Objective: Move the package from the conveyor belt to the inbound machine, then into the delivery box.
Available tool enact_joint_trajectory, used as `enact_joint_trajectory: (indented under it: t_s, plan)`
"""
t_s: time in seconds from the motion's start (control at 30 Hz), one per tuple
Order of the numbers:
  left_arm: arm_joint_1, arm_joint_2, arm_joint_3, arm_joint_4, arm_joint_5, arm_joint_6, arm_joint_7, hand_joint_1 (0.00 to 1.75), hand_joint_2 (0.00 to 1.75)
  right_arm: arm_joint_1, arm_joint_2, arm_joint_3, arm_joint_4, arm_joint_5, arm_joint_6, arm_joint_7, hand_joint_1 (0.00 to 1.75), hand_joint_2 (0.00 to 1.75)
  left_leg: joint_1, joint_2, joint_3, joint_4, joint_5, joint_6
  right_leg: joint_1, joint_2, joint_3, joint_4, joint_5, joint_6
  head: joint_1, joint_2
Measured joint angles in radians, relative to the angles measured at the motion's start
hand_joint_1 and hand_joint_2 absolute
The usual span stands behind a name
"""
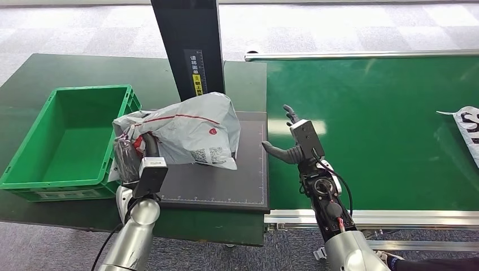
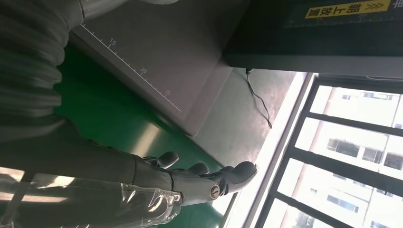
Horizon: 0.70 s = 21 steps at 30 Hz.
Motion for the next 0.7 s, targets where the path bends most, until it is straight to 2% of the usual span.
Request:
enact_joint_trajectory:
  t_s: [0.33,0.43,0.53,0.6,0.7]
  plan:
    - [0.012,0.0,0.007,-0.035,-0.011,0.0,-0.004,1.75,1.75,0.0,0.0,-0.001,-0.006,0.0,0.0,0.0,0.0,1.75,0.0,0.0,0.0,0.0,0.0,0.0,0.0,0.0,0.0,0.0,0.0,0.0,0.0,0.0]
    - [0.026,-0.019,0.036,-0.077,-0.116,0.0,-0.047,1.75,1.75,0.001,0.0,-0.001,-0.007,0.0,-0.001,-0.001,0.0,1.75,0.0,0.0,0.0,0.0,0.0,0.0,0.0,0.0,0.0,0.0,0.0,0.0,0.0,0.0]
    - [0.039,-0.053,0.089,-0.177,-0.284,0.001,-0.078,1.75,1.75,0.002,-0.001,-0.001,-0.007,0.0,-0.001,-0.004,0.0,1.75,0.0,0.001,-0.001,0.0,0.0,0.0,0.0,0.0,-0.001,0.0,0.0,0.0,0.0,0.0]
    - [0.038,-0.06,0.123,-0.218,-0.416,0.002,-0.025,1.75,1.75,0.003,-0.002,-0.001,-0.007,-0.001,-0.001,-0.006,0.0,1.75,0.0,0.001,-0.001,0.0,0.0,0.0,0.0,0.0,-0.001,0.0,0.0,0.0,0.0,0.0]
    - [0.008,-0.044,0.168,-0.209,-0.621,0.001,0.177,1.75,1.75,0.003,-0.003,-0.001,-0.007,0.0,-0.002,-0.009,0.0,1.75,0.0,0.0,-0.001,0.0,0.0,0.0,0.0,0.0,-0.001,0.0,0.0,0.0,0.0,0.0]
